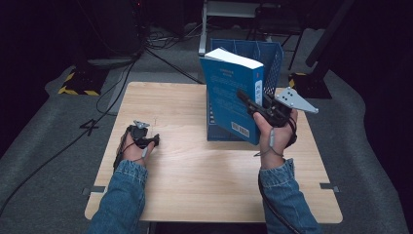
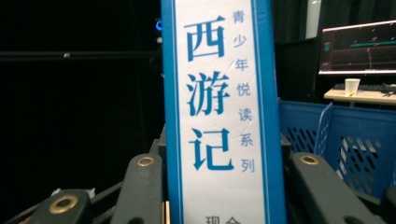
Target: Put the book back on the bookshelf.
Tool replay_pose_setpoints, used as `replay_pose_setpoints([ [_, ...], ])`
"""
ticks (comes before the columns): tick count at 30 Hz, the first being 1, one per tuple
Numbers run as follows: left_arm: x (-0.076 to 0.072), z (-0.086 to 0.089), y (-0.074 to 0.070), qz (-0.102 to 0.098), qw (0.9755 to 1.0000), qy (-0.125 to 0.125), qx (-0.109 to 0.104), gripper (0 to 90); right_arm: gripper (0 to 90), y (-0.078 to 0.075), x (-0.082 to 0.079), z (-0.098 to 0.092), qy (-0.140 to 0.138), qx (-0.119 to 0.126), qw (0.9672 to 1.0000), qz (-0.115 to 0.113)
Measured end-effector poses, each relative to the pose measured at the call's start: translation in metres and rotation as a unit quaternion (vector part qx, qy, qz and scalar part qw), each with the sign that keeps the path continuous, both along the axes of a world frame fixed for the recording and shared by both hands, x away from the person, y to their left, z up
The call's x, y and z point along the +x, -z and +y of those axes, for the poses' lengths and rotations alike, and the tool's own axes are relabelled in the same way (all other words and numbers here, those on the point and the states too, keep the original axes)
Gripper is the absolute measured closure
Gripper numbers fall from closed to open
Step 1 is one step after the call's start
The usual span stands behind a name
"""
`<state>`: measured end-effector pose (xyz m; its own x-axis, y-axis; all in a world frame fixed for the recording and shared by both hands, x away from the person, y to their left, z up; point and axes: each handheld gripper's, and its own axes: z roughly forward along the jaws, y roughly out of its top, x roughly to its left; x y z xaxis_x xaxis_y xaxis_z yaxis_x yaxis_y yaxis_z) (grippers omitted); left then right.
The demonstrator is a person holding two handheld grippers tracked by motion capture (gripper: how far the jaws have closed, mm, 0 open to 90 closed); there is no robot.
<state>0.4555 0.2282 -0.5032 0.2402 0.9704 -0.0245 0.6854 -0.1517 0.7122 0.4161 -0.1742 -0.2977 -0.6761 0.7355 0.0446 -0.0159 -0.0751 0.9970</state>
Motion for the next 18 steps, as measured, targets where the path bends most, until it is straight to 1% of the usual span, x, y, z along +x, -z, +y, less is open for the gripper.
replay_pose_setpoints([
  [2, 0.000, 0.000, 0.000, -0.001, 1.0000, 0.000, 0.000, 34.8, 62.2, -0.002, 0.009, 0.005, 0.010, 0.016, 0.9998, -0.007],
  [3, 0.000, 0.000, 0.000, -0.001, 1.0000, 0.000, 0.000, 34.7, 62.2, -0.002, 0.009, 0.005, 0.010, 0.016, 0.9998, -0.007],
  [5, 0.000, 0.000, 0.000, -0.001, 1.0000, 0.000, 0.000, 34.7, 62.2, -0.002, 0.014, 0.007, 0.021, 0.027, 0.9993, -0.014],
  [7, 0.000, 0.001, 0.000, -0.001, 1.0000, 0.001, -0.001, 34.6, 62.2, -0.002, 0.018, 0.008, 0.044, 0.043, 0.9978, -0.027],
  [9, 0.000, 0.001, 0.000, -0.001, 1.0000, 0.001, -0.001, 34.6, 62.2, -0.002, 0.020, 0.009, 0.067, 0.053, 0.9954, -0.044],
  [10, 0.000, 0.001, 0.000, -0.001, 1.0000, 0.002, 0.000, 34.6, 62.2, -0.002, 0.021, 0.009, 0.079, 0.054, 0.9941, -0.051],
  [12, 0.000, 0.000, 0.000, 0.000, 1.0000, 0.002, -0.001, 34.3, 62.2, -0.003, 0.022, 0.008, 0.096, 0.056, 0.9921, -0.058],
  [15, 0.000, 0.000, 0.000, 0.000, 1.0000, 0.003, -0.002, 34.1, 62.2, -0.003, 0.026, 0.010, 0.124, 0.052, 0.9888, -0.066],
  [17, 0.000, 0.000, 0.000, 0.000, 1.0000, 0.003, -0.002, 33.9, 62.2, -0.002, 0.028, 0.011, 0.134, 0.051, 0.9874, -0.067],
  [18, 0.000, 0.000, 0.000, 0.000, 1.0000, 0.004, -0.002, 33.9, 62.2, -0.001, 0.030, 0.012, 0.141, 0.054, 0.9866, -0.062],
])
